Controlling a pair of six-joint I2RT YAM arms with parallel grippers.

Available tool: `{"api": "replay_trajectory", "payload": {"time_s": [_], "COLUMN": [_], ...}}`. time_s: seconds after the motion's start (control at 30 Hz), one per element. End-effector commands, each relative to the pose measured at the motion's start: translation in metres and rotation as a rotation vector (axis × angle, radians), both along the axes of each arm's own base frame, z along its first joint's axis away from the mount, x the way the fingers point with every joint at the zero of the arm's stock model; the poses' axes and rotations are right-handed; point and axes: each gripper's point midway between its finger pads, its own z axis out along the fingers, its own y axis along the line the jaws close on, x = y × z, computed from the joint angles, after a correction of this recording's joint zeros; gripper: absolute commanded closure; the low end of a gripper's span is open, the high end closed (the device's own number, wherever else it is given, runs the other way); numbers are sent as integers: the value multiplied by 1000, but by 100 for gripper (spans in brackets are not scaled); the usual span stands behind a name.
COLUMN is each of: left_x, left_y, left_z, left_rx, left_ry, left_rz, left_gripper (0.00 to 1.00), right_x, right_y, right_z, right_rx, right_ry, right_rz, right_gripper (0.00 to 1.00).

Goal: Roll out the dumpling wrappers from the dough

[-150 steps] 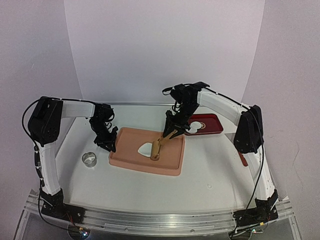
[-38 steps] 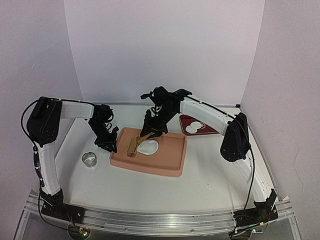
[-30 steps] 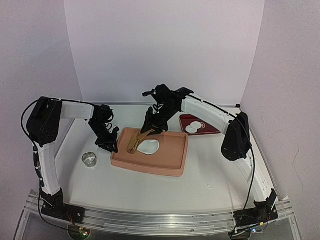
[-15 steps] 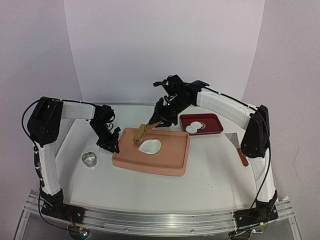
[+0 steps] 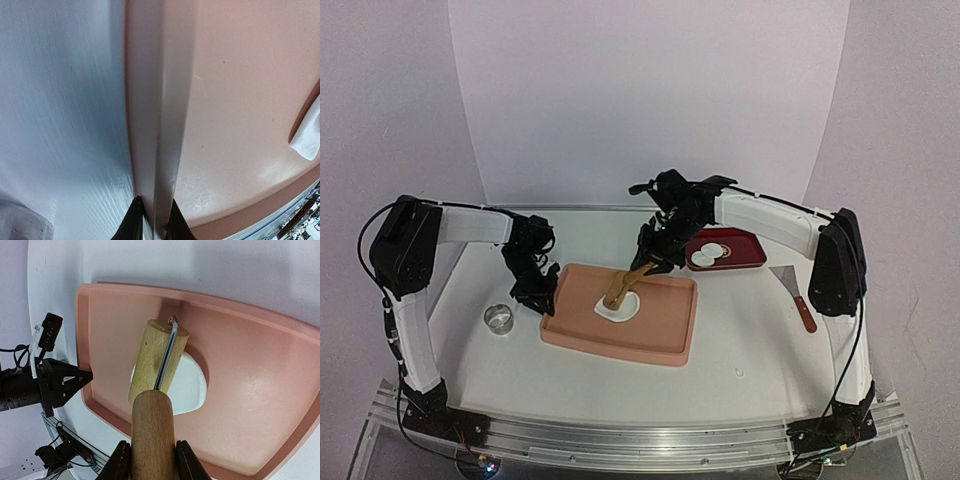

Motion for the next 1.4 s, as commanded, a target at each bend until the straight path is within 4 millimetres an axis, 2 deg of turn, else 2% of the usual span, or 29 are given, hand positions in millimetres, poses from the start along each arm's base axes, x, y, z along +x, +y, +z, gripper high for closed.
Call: {"api": "replay_trajectory", "payload": {"time_s": [0.0, 0.13, 0.23, 0.37, 0.53, 0.8, 0.9, 0.97, 1.17, 1.37], "left_x": [-59, -63, -55, -35, -9, 31, 35, 35, 29, 27], "left_y": [22, 17, 16, 13, 7, 7, 7, 7, 11, 10], "left_z": [-7, 9, 23, 45, 47, 27, 19, 11, 0, 1], "left_rx": [141, 122, 126, 116, 121, 126, 134, 139, 156, 148], "left_ry": [179, 170, 132, 39, -13, -27, -16, -6, 14, 18], "left_rz": [-7, 38, 72, 75, 28, -4, -18, -27, -32, -23], "left_gripper": [85, 65, 50, 40, 40, 46, 52, 60, 65, 70], "right_x": [-5, -18, -27, -38, -40, -45, -43, -46, -49, -50], "right_y": [8, 12, 18, 27, 22, 5, 0, -3, -9, -1], "right_z": [48, 43, 56, 82, 99, 66, 55, 37, 7, -21], "right_rx": [83, 72, 95, 149, 162, 72, 41, 9, -40, -57], "right_ry": [-96, -84, -99, -122, -144, -111, -113, -88, -71, -22], "right_rz": [10, 26, 48, 76, 49, -6, -18, -18, -3, 22], "right_gripper": [100, 100, 100, 100, 100, 100, 100, 100, 100, 100]}}
